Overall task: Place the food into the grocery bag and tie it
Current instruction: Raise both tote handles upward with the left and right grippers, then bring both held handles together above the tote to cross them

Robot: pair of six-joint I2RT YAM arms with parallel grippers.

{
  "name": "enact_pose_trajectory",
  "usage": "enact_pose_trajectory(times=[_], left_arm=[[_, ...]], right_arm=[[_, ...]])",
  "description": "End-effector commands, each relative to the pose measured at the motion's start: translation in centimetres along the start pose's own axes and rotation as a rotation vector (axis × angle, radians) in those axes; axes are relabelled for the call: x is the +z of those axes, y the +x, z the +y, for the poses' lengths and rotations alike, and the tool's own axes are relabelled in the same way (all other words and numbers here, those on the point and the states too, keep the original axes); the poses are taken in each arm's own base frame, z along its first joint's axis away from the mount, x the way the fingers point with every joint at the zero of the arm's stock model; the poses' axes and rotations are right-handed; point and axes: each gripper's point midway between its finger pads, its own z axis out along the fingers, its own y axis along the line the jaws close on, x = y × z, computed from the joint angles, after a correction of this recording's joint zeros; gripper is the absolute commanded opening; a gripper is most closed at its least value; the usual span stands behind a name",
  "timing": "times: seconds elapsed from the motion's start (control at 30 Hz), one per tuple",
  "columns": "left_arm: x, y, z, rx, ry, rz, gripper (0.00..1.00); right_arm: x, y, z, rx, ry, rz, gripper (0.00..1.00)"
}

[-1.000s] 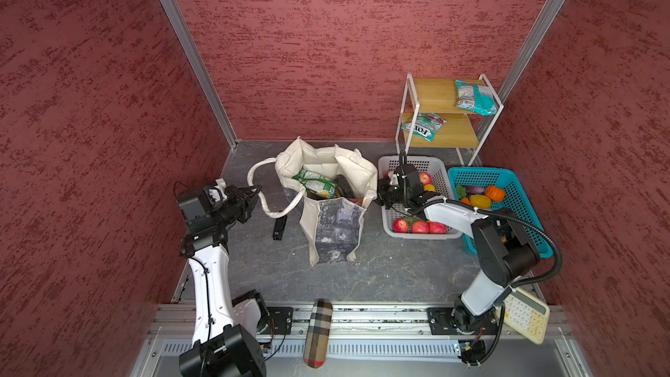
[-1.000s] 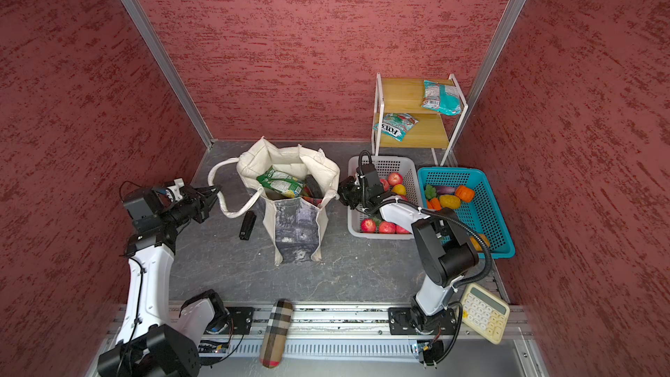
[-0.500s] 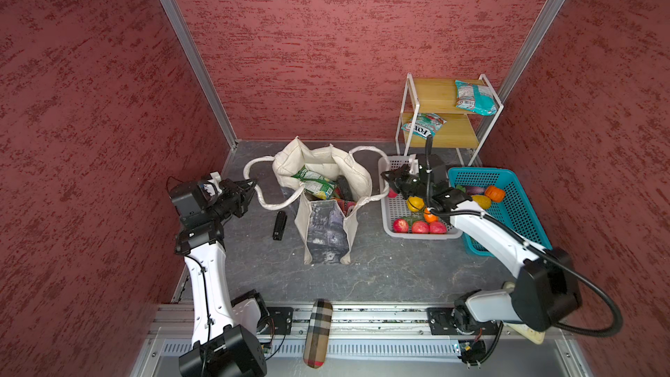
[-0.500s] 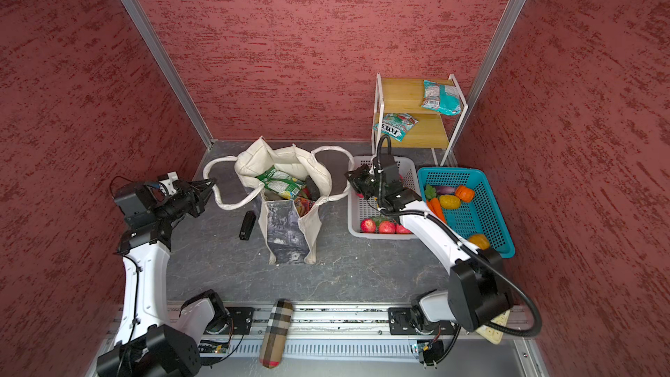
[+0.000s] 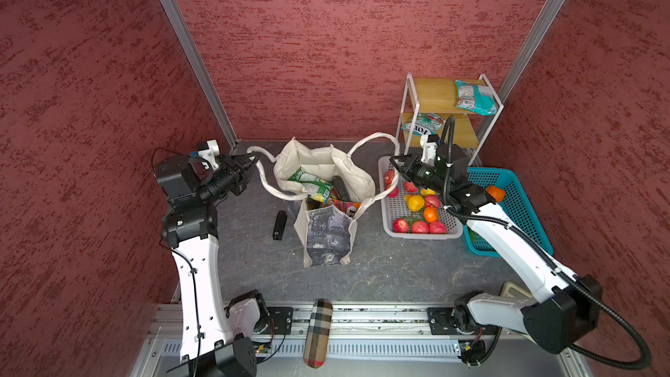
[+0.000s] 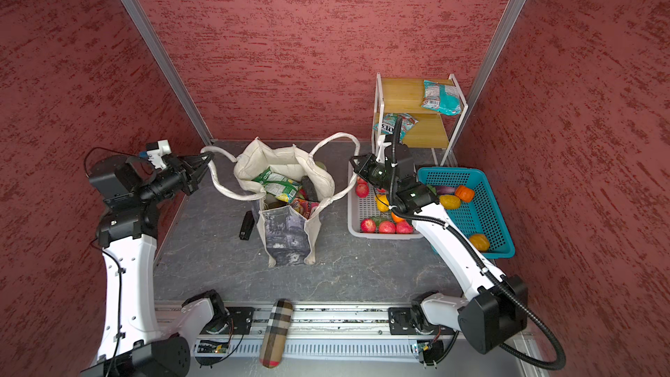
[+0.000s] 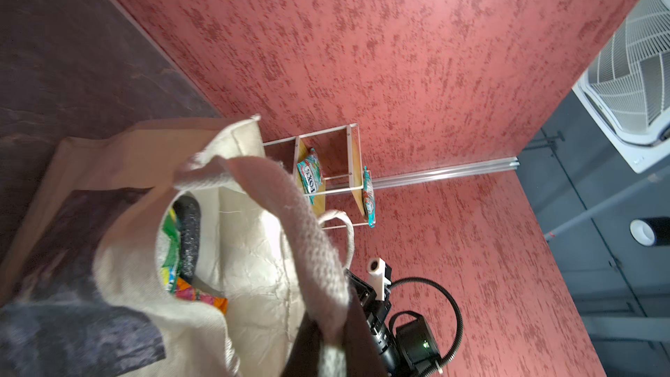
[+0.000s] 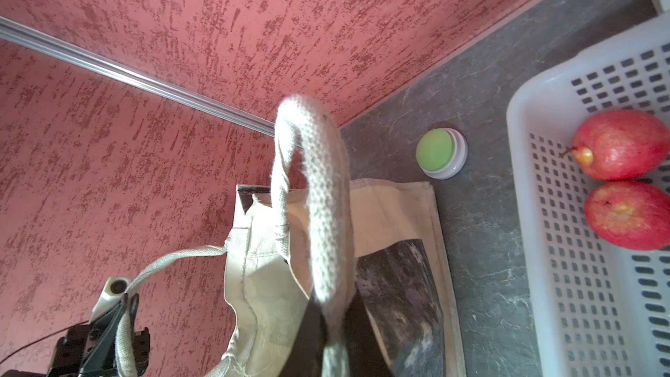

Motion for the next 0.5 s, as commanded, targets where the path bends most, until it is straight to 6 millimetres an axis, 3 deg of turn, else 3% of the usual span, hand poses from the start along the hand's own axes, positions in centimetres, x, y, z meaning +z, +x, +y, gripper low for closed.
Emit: enact_pose_trajectory(times=[0.0, 0.2, 0.37, 0.47], left_arm=[[0.4, 0.8, -2.8, 0.101, 0.028, 0.03, 0.07], [3.5, 2.9, -4.3, 0.137, 0.038, 0.132, 0.07], [6.5, 4.8, -4.1, 0.142, 0.036, 0.207, 0.07], [7.7, 5.4, -4.4, 0.145, 0.048, 0.231, 0.07]], right_arm=[[-0.7, -0.5, 5.1, -0.119, -0.129, 0.003, 0.0], [0.6, 1.8, 10.7, -0.283, -0.272, 0.058, 0.0], [2.3, 6.1, 15.1, -0.411, -0.366, 0.145, 0.0], [4.3, 9.5, 16.1, -0.469, -0.39, 0.227, 0.0]])
